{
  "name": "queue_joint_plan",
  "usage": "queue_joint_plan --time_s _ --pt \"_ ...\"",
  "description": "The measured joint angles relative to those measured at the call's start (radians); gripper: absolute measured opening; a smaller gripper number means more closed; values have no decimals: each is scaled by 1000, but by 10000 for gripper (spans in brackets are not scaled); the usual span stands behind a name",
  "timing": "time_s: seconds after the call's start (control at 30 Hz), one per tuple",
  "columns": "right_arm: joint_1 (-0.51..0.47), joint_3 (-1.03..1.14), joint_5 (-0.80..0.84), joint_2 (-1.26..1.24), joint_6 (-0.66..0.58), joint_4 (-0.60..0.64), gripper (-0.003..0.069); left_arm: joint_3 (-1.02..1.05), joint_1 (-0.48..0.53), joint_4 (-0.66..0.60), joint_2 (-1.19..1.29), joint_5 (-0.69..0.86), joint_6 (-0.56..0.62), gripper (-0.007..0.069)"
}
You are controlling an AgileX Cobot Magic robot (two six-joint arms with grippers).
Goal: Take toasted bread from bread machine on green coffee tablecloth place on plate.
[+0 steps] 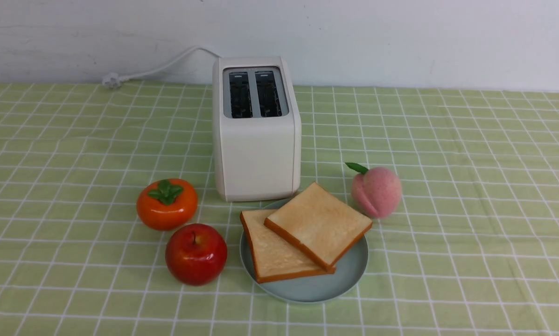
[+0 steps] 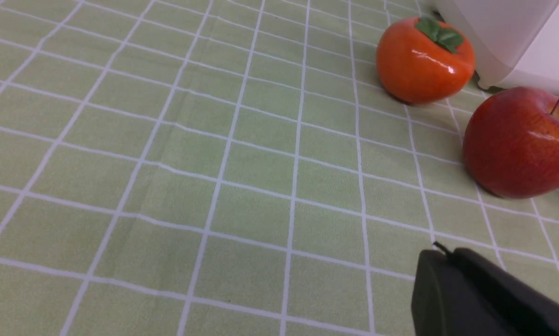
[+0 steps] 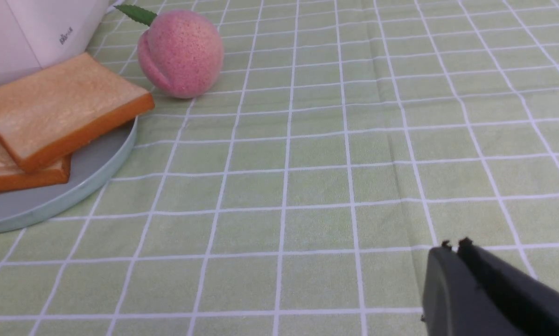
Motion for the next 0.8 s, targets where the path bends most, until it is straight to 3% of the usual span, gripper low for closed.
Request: queue_joint_plan --time_s 0.8 --pt "0 0 0 0 0 0 53 0 0 0 0 0 -1 8"
